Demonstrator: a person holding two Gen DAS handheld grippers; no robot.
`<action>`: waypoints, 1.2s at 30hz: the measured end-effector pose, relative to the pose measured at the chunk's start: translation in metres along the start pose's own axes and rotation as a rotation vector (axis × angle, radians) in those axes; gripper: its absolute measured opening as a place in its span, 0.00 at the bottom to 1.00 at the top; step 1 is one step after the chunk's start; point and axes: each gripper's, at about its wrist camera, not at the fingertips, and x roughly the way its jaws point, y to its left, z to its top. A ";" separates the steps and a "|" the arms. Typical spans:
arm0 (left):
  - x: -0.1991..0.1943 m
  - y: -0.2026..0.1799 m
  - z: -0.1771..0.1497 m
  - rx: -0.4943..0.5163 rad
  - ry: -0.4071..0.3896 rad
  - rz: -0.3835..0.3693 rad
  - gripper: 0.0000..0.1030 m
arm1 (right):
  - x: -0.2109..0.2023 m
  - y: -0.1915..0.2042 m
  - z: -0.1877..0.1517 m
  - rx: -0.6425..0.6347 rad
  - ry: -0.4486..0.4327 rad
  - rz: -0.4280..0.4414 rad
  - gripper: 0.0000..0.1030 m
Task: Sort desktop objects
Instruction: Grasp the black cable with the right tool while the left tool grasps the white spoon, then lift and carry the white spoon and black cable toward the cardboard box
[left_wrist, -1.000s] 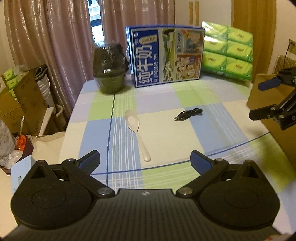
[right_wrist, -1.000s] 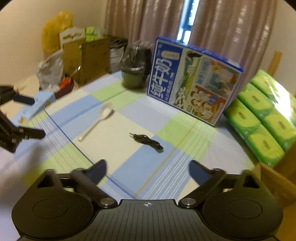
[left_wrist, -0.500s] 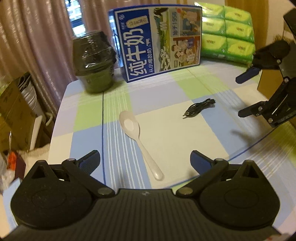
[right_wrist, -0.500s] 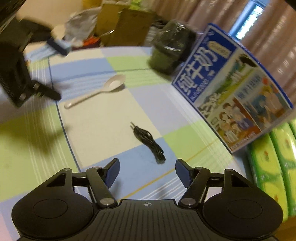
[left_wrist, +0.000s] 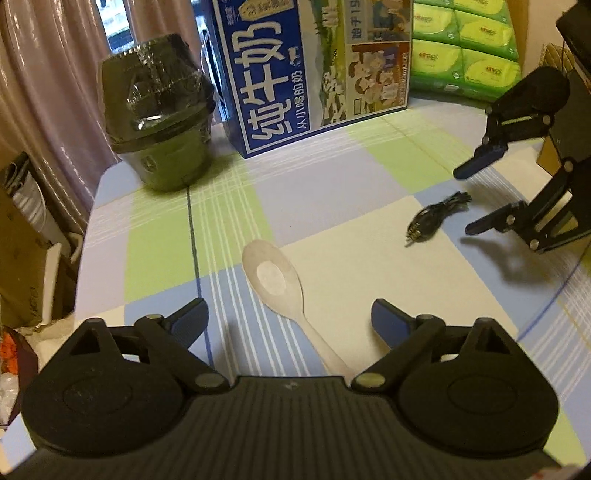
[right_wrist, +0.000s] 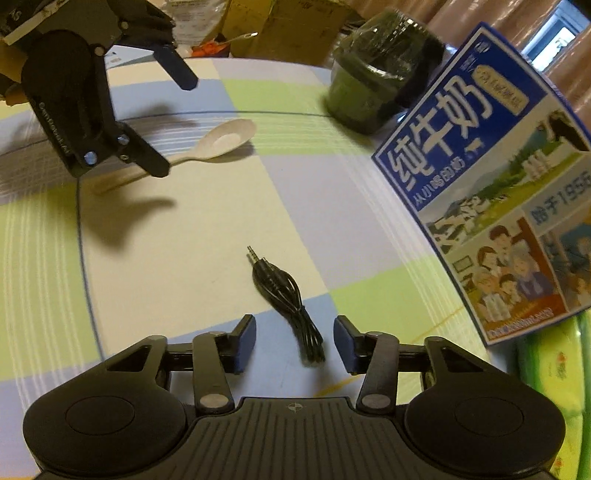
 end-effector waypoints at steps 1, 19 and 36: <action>0.004 0.001 0.001 -0.003 0.001 -0.001 0.89 | 0.004 -0.001 0.001 -0.003 0.005 0.006 0.40; 0.035 0.006 0.004 -0.125 -0.051 -0.025 0.42 | 0.014 -0.010 0.001 0.135 -0.050 0.032 0.13; -0.012 -0.066 -0.034 -0.115 -0.029 -0.103 0.23 | -0.028 0.023 -0.027 0.478 0.029 0.045 0.08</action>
